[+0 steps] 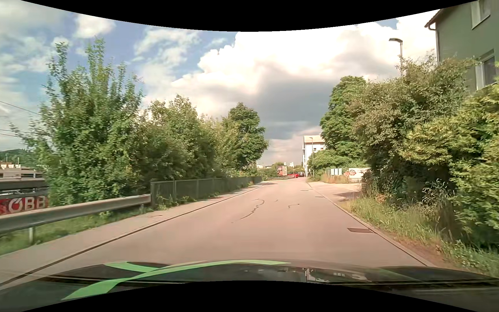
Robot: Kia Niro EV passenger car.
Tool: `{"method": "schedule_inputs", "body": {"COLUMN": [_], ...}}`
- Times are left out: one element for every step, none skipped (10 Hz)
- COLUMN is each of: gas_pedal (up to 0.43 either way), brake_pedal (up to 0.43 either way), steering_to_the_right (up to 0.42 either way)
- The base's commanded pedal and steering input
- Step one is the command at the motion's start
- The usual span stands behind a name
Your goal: Follow the waypoints while adhering to traffic rules and regulations
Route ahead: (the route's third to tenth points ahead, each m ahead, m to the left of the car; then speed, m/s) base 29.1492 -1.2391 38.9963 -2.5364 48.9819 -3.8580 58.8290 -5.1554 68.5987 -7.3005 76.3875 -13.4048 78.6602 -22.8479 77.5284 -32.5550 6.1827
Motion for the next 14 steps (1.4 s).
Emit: {"method": "schedule_inputs", "body": {"gas_pedal": [0.157,0.157,0.157,0.157,0.157,0.157,0.157,0.177,0.189,0.189,0.189,0.189,0.189,0.189], "brake_pedal": [0.000,0.000,0.000,0.000,0.000,0.000,0.000,0.000,0.000,0.000,0.000,0.000,0.000,0.000], "steering_to_the_right": [0.137,0.125,0.110,0.089,0.067,0.049,0.026,0.012,0.006,0.006,0.006,0.005,0.005,0.005]}}
